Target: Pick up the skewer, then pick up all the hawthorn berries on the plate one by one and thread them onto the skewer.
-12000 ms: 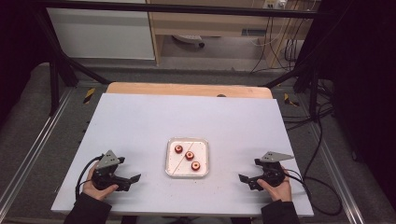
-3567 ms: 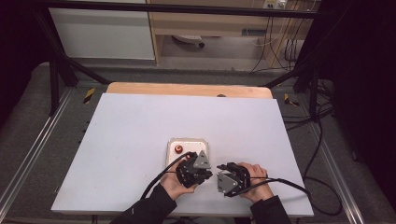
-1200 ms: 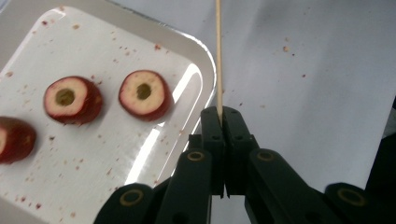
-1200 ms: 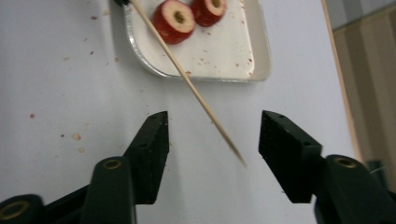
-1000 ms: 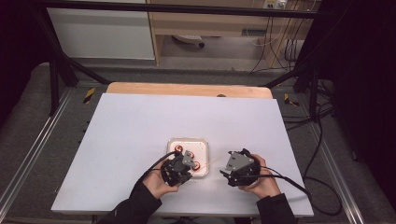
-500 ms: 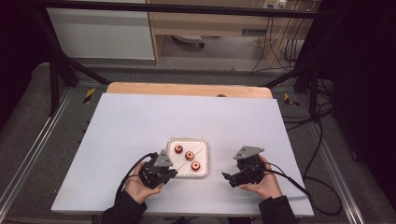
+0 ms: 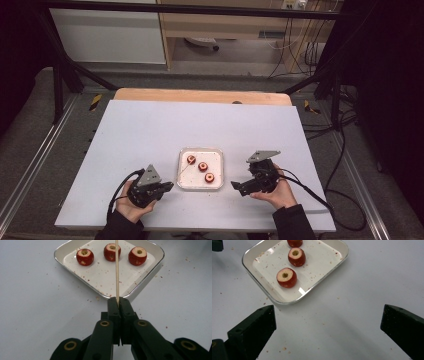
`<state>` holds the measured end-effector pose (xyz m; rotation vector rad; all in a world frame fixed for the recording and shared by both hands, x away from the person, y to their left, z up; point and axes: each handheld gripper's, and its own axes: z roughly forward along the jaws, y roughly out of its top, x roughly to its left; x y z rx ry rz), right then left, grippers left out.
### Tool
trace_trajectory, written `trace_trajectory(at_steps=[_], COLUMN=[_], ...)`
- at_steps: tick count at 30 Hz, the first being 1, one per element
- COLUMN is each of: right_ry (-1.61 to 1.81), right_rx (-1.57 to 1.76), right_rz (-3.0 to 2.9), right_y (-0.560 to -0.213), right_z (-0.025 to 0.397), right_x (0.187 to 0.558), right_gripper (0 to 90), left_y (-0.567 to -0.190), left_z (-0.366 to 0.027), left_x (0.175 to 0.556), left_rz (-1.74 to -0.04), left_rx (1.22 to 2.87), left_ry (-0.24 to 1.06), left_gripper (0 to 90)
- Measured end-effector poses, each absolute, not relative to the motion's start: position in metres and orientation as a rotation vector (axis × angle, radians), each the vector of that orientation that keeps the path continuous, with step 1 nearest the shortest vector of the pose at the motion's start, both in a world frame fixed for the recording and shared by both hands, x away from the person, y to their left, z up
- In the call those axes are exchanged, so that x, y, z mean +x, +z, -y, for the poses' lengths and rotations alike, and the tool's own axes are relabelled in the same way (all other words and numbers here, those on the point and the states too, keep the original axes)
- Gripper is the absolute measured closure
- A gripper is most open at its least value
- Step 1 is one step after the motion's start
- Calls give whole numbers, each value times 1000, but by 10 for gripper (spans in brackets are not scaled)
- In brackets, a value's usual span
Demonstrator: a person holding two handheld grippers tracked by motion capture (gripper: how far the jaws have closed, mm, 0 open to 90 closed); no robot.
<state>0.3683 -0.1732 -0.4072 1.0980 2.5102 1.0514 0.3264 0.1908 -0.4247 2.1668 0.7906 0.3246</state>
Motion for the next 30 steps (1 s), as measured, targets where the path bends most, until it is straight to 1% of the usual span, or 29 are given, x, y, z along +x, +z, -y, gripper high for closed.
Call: trace_trajectory(at_steps=[10, 18, 25, 30], right_ry=[1045, 1021, 968, 919], right_rx=[1110, 1099, 1073, 1044], right_rz=[-2550, -2594, -2669, -2724], right_y=[-404, -397, -394, -395], right_z=[150, 129, 106, 92], right_x=[376, 382, 393, 399], right_gripper=[6, 17, 83, 161], left_y=[-427, -429, -431, -432], left_z=[-203, -206, -209, -209], left_x=[322, 322, 324, 325], left_rz=[-805, -806, -818, -825], left_rx=[2118, 2116, 2110, 2111], left_ry=[339, 330, 324, 321], left_gripper=[886, 886, 886, 885])
